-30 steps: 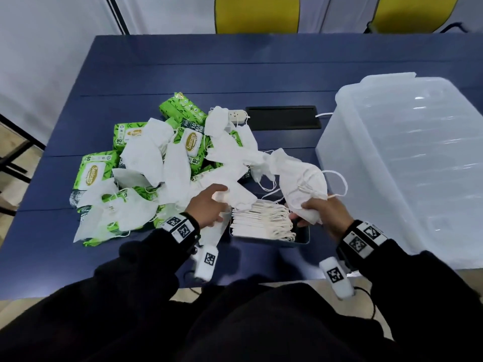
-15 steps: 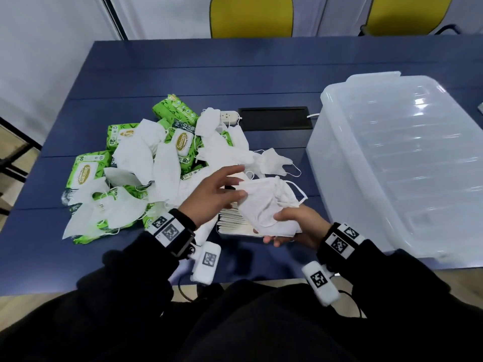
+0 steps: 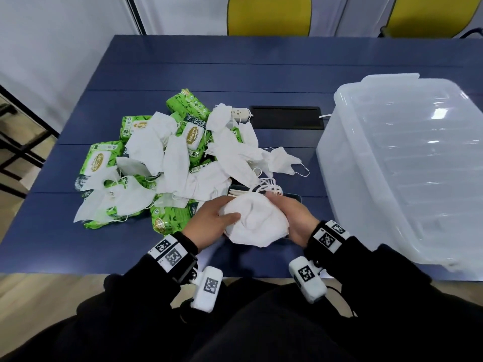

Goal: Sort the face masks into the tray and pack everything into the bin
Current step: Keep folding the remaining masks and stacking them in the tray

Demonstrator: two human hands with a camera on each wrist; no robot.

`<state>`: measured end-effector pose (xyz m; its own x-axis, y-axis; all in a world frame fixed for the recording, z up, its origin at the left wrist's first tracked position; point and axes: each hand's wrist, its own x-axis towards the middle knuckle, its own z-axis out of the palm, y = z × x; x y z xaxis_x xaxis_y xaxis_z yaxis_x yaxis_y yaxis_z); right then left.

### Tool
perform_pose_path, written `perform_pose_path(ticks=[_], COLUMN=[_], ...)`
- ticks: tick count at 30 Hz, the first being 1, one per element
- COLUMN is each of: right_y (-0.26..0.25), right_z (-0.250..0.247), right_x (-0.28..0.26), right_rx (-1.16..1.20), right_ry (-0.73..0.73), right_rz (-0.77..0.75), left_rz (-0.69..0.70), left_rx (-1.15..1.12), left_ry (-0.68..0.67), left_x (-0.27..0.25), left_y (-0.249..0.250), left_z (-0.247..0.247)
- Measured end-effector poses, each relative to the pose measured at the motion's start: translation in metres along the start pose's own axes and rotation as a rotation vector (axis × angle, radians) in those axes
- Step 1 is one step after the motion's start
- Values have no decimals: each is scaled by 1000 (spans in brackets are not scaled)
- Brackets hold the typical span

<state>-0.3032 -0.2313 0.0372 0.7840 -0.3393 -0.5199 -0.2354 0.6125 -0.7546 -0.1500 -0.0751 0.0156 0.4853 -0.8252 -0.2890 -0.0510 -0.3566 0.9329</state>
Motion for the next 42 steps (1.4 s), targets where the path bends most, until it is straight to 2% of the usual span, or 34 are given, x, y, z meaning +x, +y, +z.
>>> perform_pose_path(ticks=[2,3,5,6,8,10,13,15,19,21,26,32,35,37,39,40,42], right_y=[6,9,16,18,14,8,0,-6,-28,-34,-18,0,1,3,6,7,12], right_z=[-9,-10,-15,-17,-10,-5,1,3,-1,-5,-17,-7,1,5,11,15,19], right_x=[8,12,19,23,23,22,17,14,10,8,11,13,8,7,6,6,9], right_rx=[-396,-584,-817,-846,-685,-370,134,288,200,43,-492,-652,-744,-639,-469,-408,-323], right_ry=[-178,-212,-106,-28,140,275,219,136,99,68,0,-132,-201,-137,-19,34,88], right_rz=[-154,-206,-267,-273,-264,-186,75,199,247,241,86,23,-79,-155,-226,-261,-295], left_rz=[-76,-107,-129,-122,-92,-75,-41,-20,33,12,53,73,52,39,-64,-140,-221], left_rx=[-135,-189,-199,-176,-141,-124,-80,-33,202,244,323,361,261,68,-187,-299,-426], left_ry=[37,29,-18,-53,-115,-132,-124,-138,-198,-204,-249,-351,-243,-27,197,236,192], left_x=[0,-1,-5,-7,-12,-18,-25,-28,-27,-26,-20,-11,-7,-7,-11,-12,-15], left_y=[-3,-3,-6,-8,-13,-15,-16,-14,-7,-5,11,37,42,37,35,33,29], left_z=[-4,-5,-6,-6,-7,-5,-4,-5,-19,-31,-45,-35,-29,-21,-9,-2,11])
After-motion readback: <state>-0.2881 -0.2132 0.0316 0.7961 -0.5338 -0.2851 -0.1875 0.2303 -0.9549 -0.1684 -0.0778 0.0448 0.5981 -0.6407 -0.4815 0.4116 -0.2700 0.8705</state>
